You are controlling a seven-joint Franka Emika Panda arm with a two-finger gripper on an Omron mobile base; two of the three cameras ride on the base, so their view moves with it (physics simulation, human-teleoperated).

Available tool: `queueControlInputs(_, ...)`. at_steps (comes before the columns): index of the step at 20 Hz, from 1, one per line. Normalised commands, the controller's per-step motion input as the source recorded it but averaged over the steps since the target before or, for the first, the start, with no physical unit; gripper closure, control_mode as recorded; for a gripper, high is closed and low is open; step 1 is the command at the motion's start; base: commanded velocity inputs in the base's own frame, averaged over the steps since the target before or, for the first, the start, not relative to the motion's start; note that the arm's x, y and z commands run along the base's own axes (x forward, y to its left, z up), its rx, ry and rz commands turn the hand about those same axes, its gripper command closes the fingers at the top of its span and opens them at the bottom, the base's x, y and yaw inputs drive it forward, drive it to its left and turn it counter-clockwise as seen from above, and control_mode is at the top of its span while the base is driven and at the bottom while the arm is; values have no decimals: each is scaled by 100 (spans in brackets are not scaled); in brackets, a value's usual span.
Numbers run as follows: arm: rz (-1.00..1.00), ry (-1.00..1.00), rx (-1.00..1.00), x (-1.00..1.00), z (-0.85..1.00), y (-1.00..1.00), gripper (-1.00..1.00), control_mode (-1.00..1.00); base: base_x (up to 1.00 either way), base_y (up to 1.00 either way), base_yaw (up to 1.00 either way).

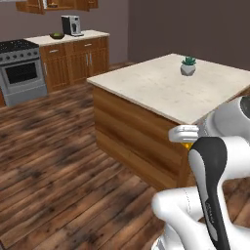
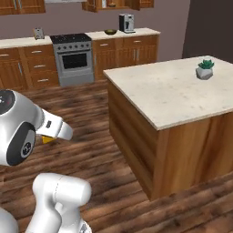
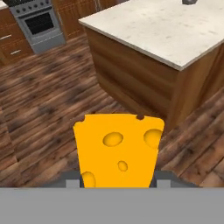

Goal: Pick the cheese from the fridge and the cheese grater from the cabinet and place them next to the salad bowl.

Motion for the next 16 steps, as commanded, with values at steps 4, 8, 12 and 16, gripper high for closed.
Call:
queueControlInputs(4,0,0,0,0,0,0,100,100,58,9,33)
queueControlInputs(8,0,0,0,0,0,0,100,100,73,20,19)
queueControlInputs(12,0,0,0,0,0,0,100,100,76,17,13)
queueControlInputs(16,0,0,0,0,0,0,100,100,80,10,4)
